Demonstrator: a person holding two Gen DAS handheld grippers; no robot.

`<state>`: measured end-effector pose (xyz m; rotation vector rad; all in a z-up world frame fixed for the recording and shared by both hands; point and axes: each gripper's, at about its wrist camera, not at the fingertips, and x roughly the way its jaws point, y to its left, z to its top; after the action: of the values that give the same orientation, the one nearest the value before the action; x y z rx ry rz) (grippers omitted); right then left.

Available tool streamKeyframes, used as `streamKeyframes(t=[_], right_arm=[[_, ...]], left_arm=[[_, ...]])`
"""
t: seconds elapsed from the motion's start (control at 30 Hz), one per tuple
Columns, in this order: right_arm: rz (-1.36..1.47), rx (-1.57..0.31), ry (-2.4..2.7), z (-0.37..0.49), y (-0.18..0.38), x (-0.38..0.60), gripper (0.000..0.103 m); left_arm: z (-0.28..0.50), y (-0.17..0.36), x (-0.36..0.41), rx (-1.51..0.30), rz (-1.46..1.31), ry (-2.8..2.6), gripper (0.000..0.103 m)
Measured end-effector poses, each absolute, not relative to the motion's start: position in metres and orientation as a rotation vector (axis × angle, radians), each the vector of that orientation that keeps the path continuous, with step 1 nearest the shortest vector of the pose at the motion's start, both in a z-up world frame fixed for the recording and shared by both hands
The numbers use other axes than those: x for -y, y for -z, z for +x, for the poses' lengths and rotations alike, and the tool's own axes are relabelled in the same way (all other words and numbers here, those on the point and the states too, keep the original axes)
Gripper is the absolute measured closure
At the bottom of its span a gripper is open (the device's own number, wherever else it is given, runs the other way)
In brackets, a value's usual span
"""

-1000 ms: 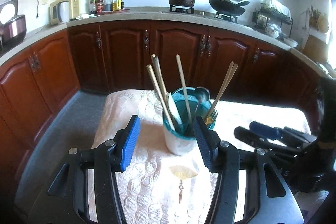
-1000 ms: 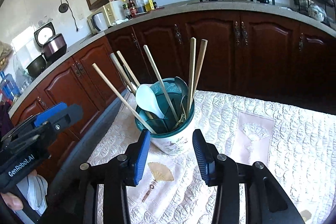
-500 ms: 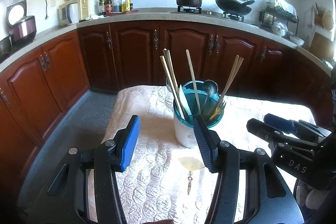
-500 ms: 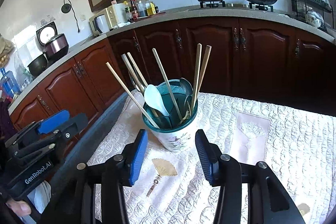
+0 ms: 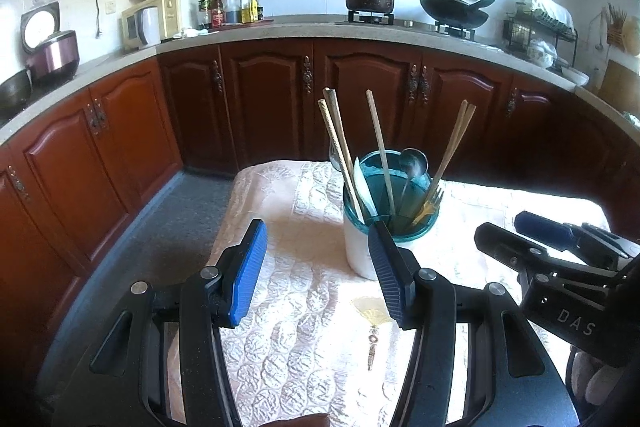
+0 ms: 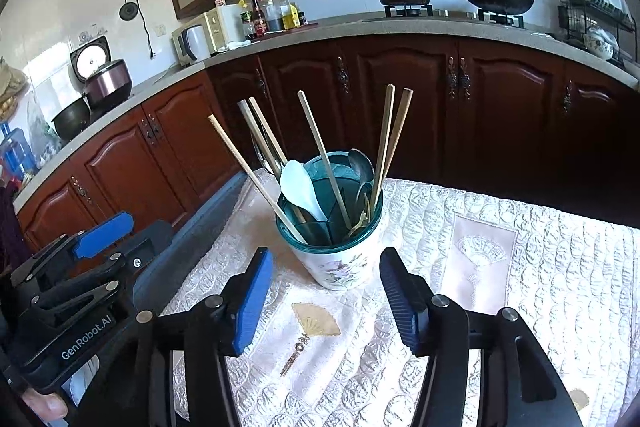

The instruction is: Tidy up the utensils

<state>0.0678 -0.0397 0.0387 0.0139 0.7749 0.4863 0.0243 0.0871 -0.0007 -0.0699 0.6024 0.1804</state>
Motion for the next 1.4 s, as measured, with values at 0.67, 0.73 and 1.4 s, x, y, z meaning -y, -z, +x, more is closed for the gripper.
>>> streamKeyframes(t=[0.67,0.73,1.4], right_arm=[[-0.001,-0.778,-0.485,0.0677,-0.0379,0.0385,0.049],[-0.002,-0.777,-0.486,0.0673,-0.0384,0.0380,0.049],[-0.025,-0.779,-0.484,0.0677,-0.0416,0.0317,0.049]], left_arm=[[0.0249,0.0051,-0.0883,-0.609,-0.067,-0.181,0.051],[0.0244,0.0050,-0.0881,-0.610,-0.066,-0.180,0.051],[0.0237,0.0045,-0.0849,-0.608,-0.061,-0.182,0.051]])
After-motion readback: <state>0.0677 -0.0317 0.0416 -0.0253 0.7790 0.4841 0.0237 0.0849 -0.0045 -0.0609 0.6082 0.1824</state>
